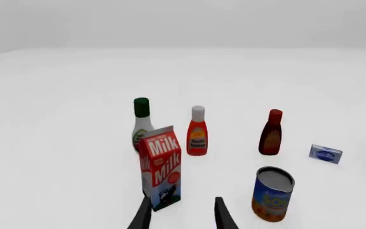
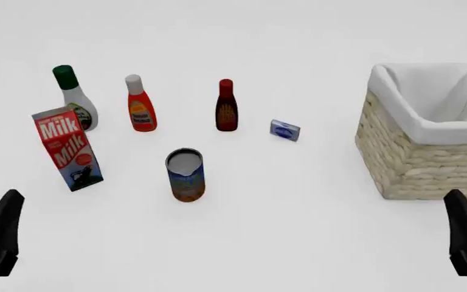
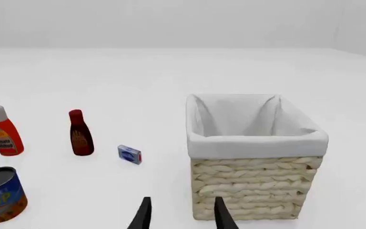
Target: Pick the ketchup and place it in the basket.
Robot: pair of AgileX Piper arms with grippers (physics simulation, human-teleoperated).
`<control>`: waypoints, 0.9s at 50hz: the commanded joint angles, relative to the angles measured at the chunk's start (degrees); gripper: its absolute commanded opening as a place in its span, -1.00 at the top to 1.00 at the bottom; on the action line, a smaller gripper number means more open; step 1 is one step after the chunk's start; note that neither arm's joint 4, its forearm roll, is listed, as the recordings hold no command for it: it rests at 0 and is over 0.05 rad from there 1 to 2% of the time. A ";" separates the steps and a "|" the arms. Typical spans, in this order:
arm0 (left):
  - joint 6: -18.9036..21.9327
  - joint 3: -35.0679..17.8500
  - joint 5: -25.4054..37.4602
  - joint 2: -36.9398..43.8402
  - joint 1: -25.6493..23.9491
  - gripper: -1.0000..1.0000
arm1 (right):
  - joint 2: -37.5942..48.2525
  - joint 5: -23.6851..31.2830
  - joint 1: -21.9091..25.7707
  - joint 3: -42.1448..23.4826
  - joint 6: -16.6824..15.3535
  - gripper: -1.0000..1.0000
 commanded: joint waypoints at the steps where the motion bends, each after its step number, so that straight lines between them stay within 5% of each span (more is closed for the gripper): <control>1: -0.81 -0.34 -0.10 1.31 -0.62 -1.00 | 0.40 0.04 0.10 -0.14 -0.64 -1.00; 6: -0.23 -0.93 0.70 0.84 -3.36 -1.00 | 0.34 0.11 -0.13 -0.05 -0.73 -1.00; 13: -1.68 -5.13 -2.92 11.32 -6.59 -1.00 | 1.20 -0.34 -0.41 -0.02 -1.42 -1.00; 21: -2.60 -11.93 -1.90 19.97 -3.51 -1.00 | 0.45 0.13 -0.62 0.03 -2.38 -1.00; 38: -0.35 -20.97 0.01 29.49 -6.15 -1.00 | 0.92 -0.11 -0.90 -0.03 -3.16 -1.00; 45: -0.72 -25.97 -1.86 39.11 -8.39 -1.00 | 2.37 -1.00 -0.37 0.04 -3.96 -1.00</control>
